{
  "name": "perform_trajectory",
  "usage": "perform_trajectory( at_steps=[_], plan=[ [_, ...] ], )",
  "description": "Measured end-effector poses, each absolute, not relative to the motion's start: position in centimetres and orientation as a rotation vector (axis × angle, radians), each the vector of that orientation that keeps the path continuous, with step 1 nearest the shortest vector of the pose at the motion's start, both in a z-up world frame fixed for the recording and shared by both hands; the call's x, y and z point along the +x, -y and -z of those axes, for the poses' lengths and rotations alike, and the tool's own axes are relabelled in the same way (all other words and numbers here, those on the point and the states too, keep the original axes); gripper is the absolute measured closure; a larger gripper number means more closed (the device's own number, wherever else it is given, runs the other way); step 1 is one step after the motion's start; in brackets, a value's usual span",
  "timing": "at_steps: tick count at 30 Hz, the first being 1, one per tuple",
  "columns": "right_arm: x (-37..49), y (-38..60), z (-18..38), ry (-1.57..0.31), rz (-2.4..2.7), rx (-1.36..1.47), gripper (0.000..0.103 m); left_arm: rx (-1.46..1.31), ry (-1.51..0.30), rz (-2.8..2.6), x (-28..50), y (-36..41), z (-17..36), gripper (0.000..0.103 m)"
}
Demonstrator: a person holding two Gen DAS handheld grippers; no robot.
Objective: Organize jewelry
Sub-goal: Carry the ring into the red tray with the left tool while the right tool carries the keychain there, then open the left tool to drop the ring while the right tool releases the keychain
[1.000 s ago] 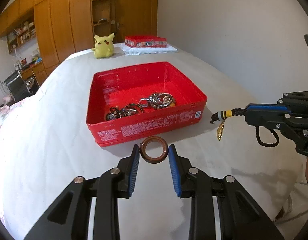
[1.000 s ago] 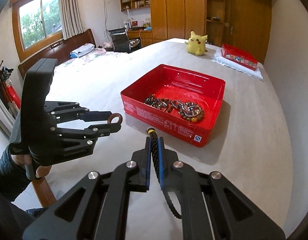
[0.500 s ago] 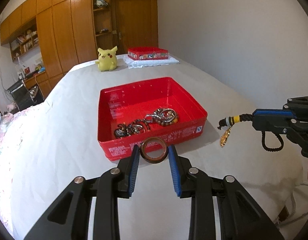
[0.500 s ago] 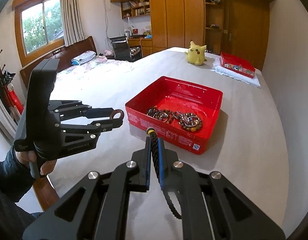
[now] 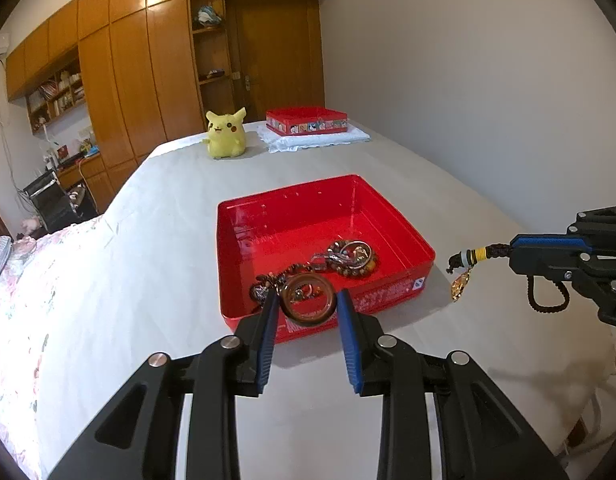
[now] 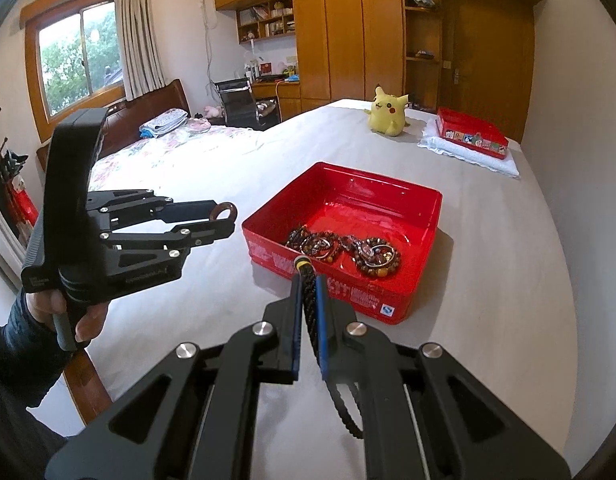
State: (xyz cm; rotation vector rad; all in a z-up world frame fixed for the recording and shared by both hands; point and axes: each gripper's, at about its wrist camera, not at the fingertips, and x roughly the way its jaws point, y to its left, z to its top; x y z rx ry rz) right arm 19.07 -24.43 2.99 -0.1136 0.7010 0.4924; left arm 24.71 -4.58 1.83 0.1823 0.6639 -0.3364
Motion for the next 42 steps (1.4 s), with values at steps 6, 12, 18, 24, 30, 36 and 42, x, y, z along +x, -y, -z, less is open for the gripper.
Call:
perform_trajectory(
  at_steps=[6,12,18,24,30,36,42],
  plan=[
    [20.6,24.4,-3.2,-0.696,-0.492,-0.106,0.098,0.188,-0.65,0.321,26.0,4.3,-2.5,0.073],
    [22.8,24.5,-3.2,-0.695,-0.484,-0.092,0.098,0.2,-0.65,0.309,27.7,4.3,-2.6,0.073],
    [25.2,24.4,-3.0,-0.7,-0.481,-0.085,0.098,0.208,-0.662,0.293,30.0,4.1,-2.5,0.073],
    [27.4,24.1,-2.3,-0.713,-0.485,-0.082,0.098,0.217,-0.67,0.279,32.2,4.0,-2.0,0.073],
    [30.1,23.9,-0.8,-0.75,-0.481,-0.073,0.098,0.217,-0.69,0.286,34.8,4.2,-0.8,0.073],
    [33.2,24.1,1.3,-0.797,-0.47,-0.058,0.098,0.228,-0.721,0.299,37.5,5.0,1.0,0.073],
    [36.2,24.2,4.2,-0.87,-0.455,-0.032,0.098,0.218,-0.788,0.327,39.9,5.5,3.6,0.073]
  ],
)
